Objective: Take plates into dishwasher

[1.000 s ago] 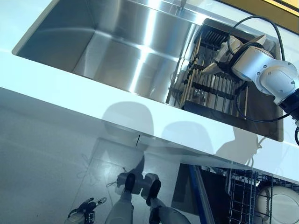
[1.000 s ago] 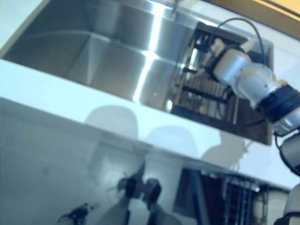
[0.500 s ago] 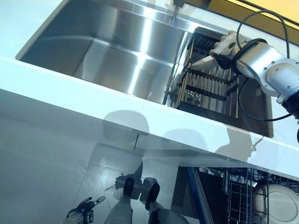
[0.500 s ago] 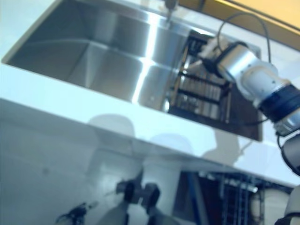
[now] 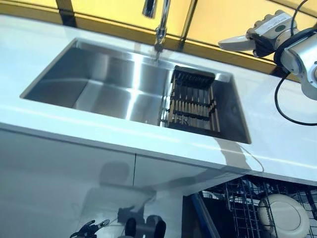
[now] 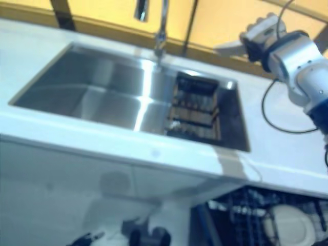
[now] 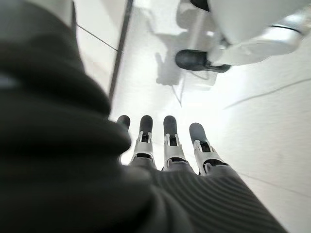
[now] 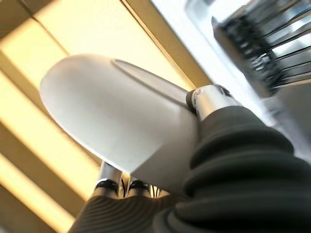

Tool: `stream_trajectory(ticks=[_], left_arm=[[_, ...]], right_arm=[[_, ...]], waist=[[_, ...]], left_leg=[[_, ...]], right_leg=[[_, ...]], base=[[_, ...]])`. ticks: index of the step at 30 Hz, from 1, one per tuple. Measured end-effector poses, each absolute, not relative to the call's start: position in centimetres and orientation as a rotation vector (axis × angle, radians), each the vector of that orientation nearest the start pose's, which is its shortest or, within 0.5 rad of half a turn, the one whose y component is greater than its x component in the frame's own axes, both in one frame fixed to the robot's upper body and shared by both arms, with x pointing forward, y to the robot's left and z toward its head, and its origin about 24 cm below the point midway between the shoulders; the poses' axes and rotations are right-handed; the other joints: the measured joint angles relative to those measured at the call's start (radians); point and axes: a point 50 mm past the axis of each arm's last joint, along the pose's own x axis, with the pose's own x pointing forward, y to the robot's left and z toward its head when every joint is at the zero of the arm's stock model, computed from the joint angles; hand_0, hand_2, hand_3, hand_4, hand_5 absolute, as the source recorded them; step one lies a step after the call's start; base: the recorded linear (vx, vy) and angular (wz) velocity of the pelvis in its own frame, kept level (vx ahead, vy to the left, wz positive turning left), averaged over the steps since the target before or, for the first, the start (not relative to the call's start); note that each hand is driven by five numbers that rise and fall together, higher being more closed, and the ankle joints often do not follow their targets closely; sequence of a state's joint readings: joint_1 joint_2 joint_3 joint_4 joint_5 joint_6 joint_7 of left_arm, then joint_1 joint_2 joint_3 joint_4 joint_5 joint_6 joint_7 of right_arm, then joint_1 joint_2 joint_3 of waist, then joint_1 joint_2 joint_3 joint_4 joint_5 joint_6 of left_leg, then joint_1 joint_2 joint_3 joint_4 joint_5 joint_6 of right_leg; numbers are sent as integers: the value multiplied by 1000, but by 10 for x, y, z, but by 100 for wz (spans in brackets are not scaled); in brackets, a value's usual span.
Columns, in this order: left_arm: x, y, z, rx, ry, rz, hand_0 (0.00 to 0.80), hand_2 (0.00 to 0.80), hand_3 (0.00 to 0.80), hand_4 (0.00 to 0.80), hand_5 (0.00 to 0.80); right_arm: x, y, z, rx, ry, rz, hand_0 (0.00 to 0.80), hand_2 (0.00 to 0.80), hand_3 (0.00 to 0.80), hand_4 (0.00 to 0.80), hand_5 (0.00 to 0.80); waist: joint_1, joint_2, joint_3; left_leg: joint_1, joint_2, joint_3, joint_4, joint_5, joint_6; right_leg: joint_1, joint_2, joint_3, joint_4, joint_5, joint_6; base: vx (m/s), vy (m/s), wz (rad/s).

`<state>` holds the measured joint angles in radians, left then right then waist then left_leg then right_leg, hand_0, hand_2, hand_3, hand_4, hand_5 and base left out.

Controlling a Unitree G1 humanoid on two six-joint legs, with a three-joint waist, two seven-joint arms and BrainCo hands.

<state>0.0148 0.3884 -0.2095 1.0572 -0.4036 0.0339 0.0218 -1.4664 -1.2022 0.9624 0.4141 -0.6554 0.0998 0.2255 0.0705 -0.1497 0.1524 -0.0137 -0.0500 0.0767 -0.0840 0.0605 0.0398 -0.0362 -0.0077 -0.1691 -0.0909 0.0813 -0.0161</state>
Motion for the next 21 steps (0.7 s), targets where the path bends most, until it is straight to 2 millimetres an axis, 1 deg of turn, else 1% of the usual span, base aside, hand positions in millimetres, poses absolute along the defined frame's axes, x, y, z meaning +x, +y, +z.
stream_trajectory(ticks=[2,3,5,6,7,8,9,11,14,15,18,20,21], left_arm=[[107,273,-141,106,1116,254,0,0,0,0,0],[105,271,-142,115,1124,246,0,0,0,0,0],[96,269,-145,122,1148,235,0,0,0,0,0],[94,269,-146,121,1156,233,0,0,0,0,0],[94,269,-146,121,1158,232,0,0,0,0,0],[92,269,-146,124,1164,226,0,0,0,0,0],[89,269,-147,132,1174,219,0,0,0,0,0],[83,270,-149,138,1195,211,0,0,0,0,0],[80,271,-149,128,1198,218,0,0,0,0,0],[79,272,-148,124,1199,224,0,0,0,0,0],[80,274,-148,145,1201,214,0,0,0,0,0],[75,275,-149,146,1216,214,0,0,0,0,0],[74,274,-149,156,1222,196,0,0,0,0,0]], right_arm=[[346,-248,370,-2042,-220,-281,800,800,800,800,800],[343,-256,370,-2010,-206,-296,800,800,800,800,800],[339,-269,368,-1941,-178,-328,800,800,800,800,800],[336,-279,367,-1908,-151,-345,800,800,800,800,800],[334,-284,367,-1893,-136,-352,800,800,800,800,800],[329,-297,364,-1848,-97,-369,800,800,800,800,800],[327,-307,361,-1810,-64,-382,800,800,800,800,800],[323,-319,356,-1764,-30,-390,800,800,800,800,800],[315,-339,348,-1708,30,-414,800,800,800,800,800],[311,-346,346,-1693,53,-421,800,800,800,800,800],[300,-363,343,-1647,99,-455,800,800,800,800,800],[297,-369,340,-1602,106,-460,800,800,800,800,800],[290,-377,339,-1552,114,-475,800,800,800,800,800]], waist=[[-10,8,-20],[-19,12,-27],[-29,20,-50],[-33,23,-55],[-33,24,-56],[-32,28,-61],[-43,31,-70],[-60,37,-79],[-82,42,-82],[-83,44,-84],[-99,48,-87],[-110,49,-88],[-120,52,-90]], left_leg=[[13,2,10,0,-4,-1],[20,4,22,0,-6,-1],[24,6,30,0,-9,-1],[28,7,35,0,-10,-1],[31,7,38,0,-11,-1],[38,10,51,-1,-14,-2],[40,11,61,-1,-17,-2],[41,12,64,-1,-18,-3],[54,16,84,-1,-23,-3],[59,17,90,-1,-26,-5],[66,22,114,-1,-30,-8],[74,25,116,-2,-33,-10],[75,28,131,-1,-36,-12]], right_leg=[[8,3,14,0,0,0],[12,5,23,0,0,0],[13,5,26,0,0,0],[14,6,32,0,1,1],[15,7,36,0,1,1],[18,10,48,0,1,2],[16,11,54,0,2,3],[17,11,55,0,2,3],[22,15,74,0,3,5],[24,17,80,0,3,5],[23,21,95,0,4,6],[31,24,97,0,3,6],[25,26,106,0,3,6]], base=[[36,-10,-20],[31,-14,-24],[18,-12,-18],[8,-5,-13],[12,-7,-22],[10,-8,-26],[11,-14,-25],[9,-17,-11],[15,-29,-19],[22,-36,-17],[24,-45,-19],[25,-52,-16],[21,-52,-29]])
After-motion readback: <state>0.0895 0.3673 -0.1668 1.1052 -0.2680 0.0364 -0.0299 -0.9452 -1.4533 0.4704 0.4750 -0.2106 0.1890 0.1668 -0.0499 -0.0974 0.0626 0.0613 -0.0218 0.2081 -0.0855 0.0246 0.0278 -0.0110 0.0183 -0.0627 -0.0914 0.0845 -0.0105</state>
